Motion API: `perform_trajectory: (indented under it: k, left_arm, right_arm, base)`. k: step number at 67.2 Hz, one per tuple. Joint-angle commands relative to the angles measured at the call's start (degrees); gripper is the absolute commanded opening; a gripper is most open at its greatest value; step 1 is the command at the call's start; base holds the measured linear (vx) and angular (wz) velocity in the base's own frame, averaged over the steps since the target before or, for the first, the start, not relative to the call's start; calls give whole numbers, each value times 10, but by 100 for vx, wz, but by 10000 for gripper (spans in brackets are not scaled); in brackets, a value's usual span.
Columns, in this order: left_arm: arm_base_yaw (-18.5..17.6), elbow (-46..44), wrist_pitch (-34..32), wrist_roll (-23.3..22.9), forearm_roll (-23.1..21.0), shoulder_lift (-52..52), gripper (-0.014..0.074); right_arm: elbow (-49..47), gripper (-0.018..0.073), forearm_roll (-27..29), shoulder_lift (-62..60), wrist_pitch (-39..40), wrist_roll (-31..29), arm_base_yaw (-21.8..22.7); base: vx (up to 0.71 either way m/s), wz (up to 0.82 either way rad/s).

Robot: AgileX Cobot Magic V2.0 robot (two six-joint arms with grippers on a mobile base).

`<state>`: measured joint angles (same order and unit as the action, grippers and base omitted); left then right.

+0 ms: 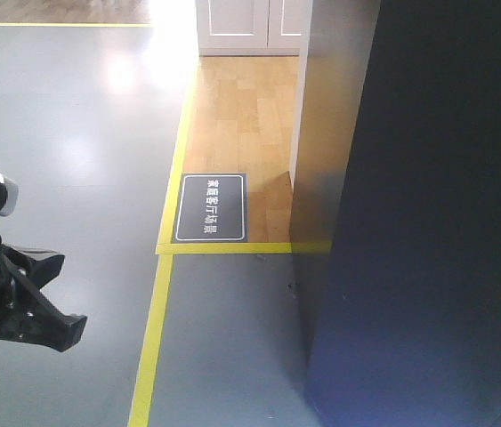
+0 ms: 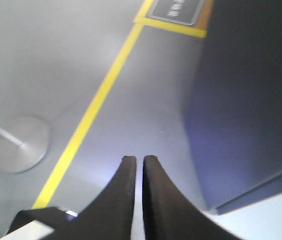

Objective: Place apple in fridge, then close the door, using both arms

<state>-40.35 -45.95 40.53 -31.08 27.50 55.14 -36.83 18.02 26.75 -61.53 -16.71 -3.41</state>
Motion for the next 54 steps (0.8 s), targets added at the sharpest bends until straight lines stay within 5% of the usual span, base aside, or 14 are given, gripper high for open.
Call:
perform_trajectory:
  k: [1, 39, 54]
  left_arm:
    - [1, -14, -24, -8, 15, -7, -6]
    - [1, -14, -24, -8, 15, -7, -6]
    - [1, -14, -24, -8, 15, -7, -6]
  right_arm:
    - [-25, -9, -41, 31, 64, 29, 0]
    - [-27, -6, -317, 150, 352, 250, 0]
    - [-76, -6, -463, 204, 358, 356, 0]
  base:
    - [0, 0]
    - [0, 0]
    - [0, 0]
